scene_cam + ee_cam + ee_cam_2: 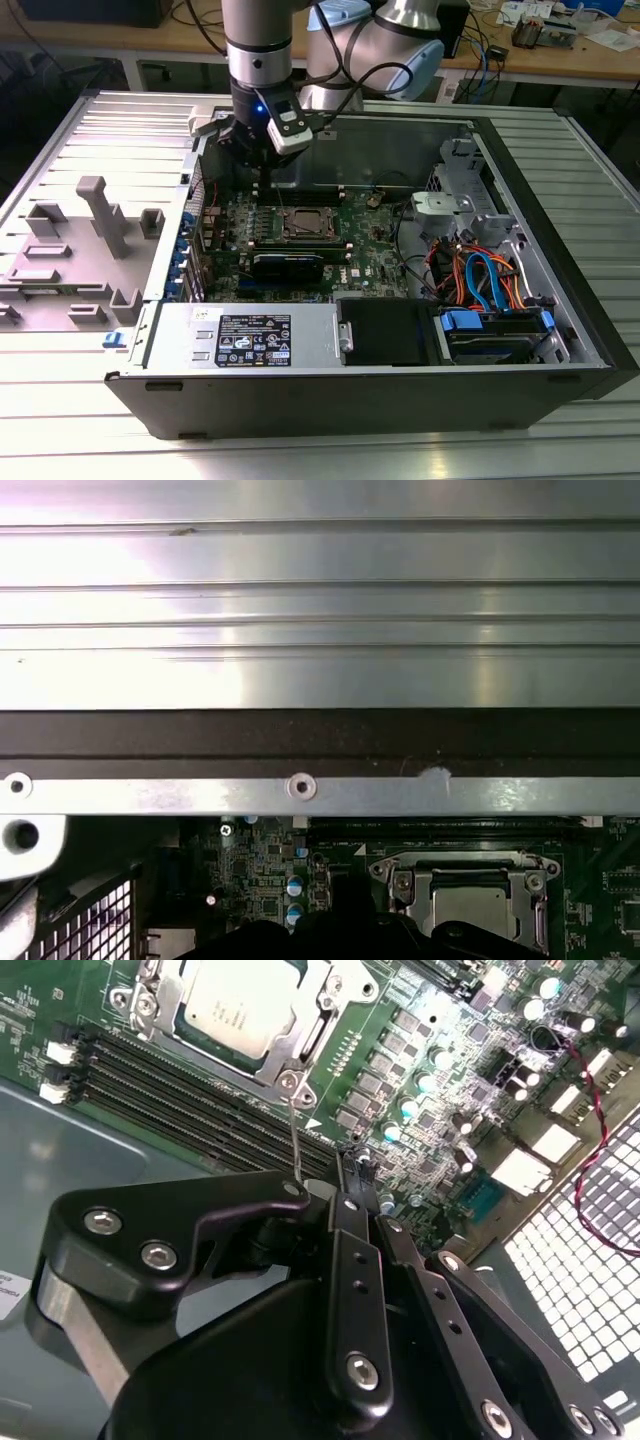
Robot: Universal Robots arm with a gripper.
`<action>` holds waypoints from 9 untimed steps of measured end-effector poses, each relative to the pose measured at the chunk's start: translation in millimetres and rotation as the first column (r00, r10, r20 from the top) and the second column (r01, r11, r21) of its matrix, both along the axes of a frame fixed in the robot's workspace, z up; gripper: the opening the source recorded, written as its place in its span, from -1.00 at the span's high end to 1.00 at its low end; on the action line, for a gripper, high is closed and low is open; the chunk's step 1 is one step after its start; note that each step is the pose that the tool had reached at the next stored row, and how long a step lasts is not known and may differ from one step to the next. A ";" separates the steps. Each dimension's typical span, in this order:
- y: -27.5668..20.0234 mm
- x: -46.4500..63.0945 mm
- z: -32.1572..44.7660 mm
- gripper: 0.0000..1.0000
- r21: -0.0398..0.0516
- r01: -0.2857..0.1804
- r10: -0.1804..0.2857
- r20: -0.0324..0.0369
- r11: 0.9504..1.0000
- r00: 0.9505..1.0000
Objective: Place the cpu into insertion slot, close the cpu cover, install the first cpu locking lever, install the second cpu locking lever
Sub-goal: 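Install the first cpu locking lever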
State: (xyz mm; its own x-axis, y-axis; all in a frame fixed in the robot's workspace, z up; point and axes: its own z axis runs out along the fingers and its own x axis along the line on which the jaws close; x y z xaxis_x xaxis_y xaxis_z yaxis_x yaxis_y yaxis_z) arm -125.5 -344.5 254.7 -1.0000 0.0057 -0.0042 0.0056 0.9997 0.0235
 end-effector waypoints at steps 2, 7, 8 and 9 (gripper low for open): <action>0.5 2.1 0.0 0.79 0.000 0.000 0.000 0.000 1.000 1.000; 1.8 6.5 0.0 0.79 0.000 0.000 0.000 0.000 1.000 1.000; 2.0 7.5 0.0 0.79 0.000 0.000 0.000 0.000 1.000 1.000; 2.0 8.1 0.0 0.79 0.000 0.000 0.000 0.000 1.000 1.000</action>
